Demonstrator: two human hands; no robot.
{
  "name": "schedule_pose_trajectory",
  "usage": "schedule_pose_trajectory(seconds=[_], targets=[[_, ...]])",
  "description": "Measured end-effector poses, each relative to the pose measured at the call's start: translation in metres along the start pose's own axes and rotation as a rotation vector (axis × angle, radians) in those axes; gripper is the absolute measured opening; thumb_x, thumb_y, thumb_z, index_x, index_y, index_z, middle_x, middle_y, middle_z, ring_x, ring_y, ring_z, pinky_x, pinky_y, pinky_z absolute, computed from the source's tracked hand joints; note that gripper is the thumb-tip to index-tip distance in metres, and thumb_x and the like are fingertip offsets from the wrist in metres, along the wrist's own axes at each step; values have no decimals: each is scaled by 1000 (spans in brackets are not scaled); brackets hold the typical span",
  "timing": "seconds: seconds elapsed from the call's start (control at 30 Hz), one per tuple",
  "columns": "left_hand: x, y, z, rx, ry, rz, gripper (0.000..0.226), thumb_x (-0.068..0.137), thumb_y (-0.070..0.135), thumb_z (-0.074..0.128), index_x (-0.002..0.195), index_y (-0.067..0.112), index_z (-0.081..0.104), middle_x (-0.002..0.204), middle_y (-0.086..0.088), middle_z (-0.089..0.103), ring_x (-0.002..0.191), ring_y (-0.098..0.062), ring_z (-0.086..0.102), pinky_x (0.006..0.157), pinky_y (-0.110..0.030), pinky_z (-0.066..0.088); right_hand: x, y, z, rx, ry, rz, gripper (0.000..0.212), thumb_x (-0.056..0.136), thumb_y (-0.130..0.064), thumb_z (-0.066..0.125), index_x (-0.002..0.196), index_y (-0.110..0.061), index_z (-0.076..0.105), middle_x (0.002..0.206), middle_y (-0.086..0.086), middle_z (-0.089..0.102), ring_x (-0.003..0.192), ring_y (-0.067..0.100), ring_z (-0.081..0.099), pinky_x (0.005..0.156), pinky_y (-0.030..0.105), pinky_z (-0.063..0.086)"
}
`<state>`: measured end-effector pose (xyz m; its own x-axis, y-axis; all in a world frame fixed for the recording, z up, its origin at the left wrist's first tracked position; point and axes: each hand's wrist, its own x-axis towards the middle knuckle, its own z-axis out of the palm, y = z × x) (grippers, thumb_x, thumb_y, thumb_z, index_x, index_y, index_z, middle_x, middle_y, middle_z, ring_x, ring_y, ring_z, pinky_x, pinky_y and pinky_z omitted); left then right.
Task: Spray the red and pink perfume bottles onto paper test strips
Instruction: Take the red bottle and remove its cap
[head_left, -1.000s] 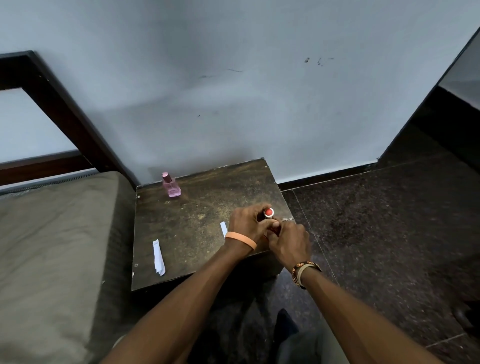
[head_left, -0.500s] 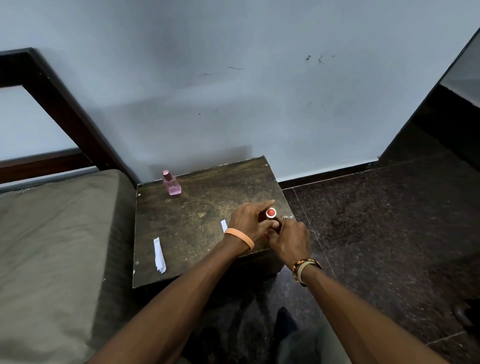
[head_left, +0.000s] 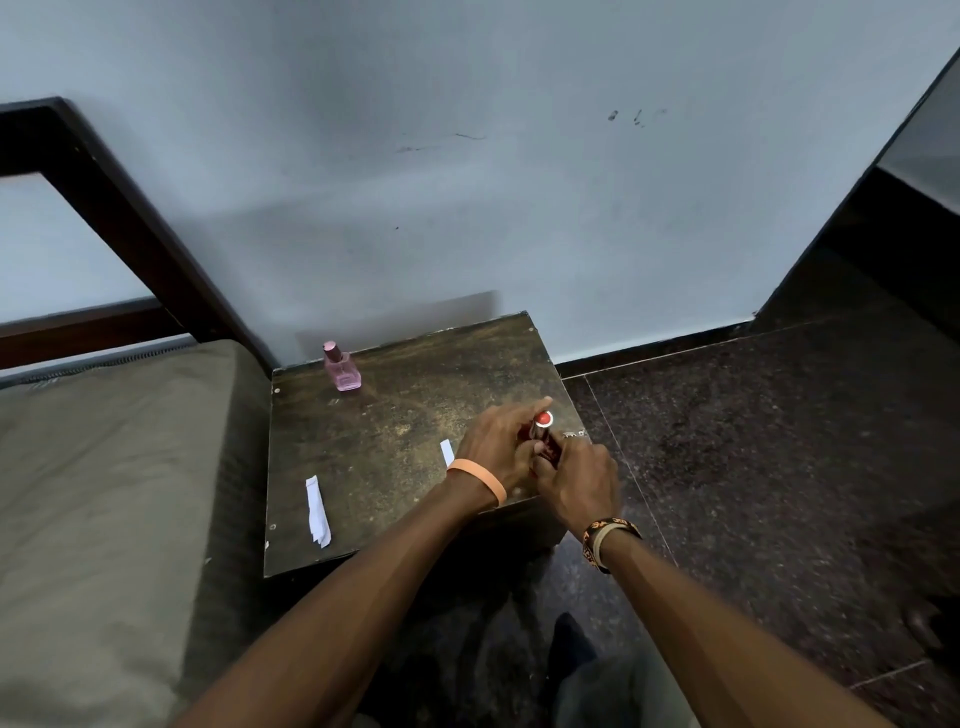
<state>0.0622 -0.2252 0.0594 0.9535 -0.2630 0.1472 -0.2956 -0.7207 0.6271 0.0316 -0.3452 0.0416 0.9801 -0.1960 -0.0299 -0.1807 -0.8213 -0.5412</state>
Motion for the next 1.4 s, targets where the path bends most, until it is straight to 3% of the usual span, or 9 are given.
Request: schedule_pose_trajectory(seconds=[0.33,0.43,0.57,0.67,0.8,0.97,1.13,1.3,1.4], targets=[[2,4,0,1,42,20,49,77,8,73,124,20,62,110,-5,71,99,-21,65,90,-34,52,-1,-2,0,26,13,13,17,80,-32,75,83,-17,69,77,5,68,71,25,67,60,33,56],[4,2,0,1,104,-39,43,76,17,77,117,21,67,108,-3,72,96,-18,66,87,-33,53,-1,-4,-1,31,-2,19,17,81,-34,75,85,-18,70,76,3,68,70,23,67,60,33,57],[2,0,1,3,20,-22,65,68,28,82,128,21,59,117,-4,68,108,-19,61,97,-32,47,0,-3,-1,-13,-10,-7,6,83,-22,67,85,-17,69,76,6,67,72,27,67,58,31,52],[1,0,3,15,8,-1,65,72,18,78,133,20,54,112,-7,70,101,-22,61,92,-25,41,0,-1,0,-22,-16,-10,9,83,-23,67,86,-14,68,77,7,68,72,27,67,59,32,54],[3,2,2,3,21,-49,41,79,13,72,119,22,65,105,-3,72,92,-20,63,86,-39,51,-1,-3,-1,-5,-22,-2,10,83,-26,70,85,-16,69,76,6,67,72,27,66,63,37,57],[3,3,0,27,-30,-21,71,73,21,78,137,23,48,121,-5,65,110,-20,58,99,-35,45,-1,-1,-2,6,0,-19,6,81,-18,65,81,-13,67,72,8,66,68,29,66,55,30,48],[2,5,0,7,12,-2,44,77,8,71,119,19,64,110,-3,70,99,-22,63,89,-40,50,-1,-3,-3,22,-28,-11,10,82,-23,68,84,-13,68,77,10,68,72,30,67,64,37,56],[1,6,0,24,-35,0,68,73,20,75,136,21,49,127,-6,61,118,-21,54,104,-37,43,-1,-2,-2,-3,-20,-30,10,82,-17,65,90,-15,69,77,10,68,73,30,67,61,32,51],[0,6,-2,18,3,53,57,77,4,67,131,19,56,116,-7,68,105,-23,61,96,-36,48,-2,-3,-2,33,-11,-11,11,83,-22,70,83,-12,68,74,9,68,69,29,67,60,34,55]])
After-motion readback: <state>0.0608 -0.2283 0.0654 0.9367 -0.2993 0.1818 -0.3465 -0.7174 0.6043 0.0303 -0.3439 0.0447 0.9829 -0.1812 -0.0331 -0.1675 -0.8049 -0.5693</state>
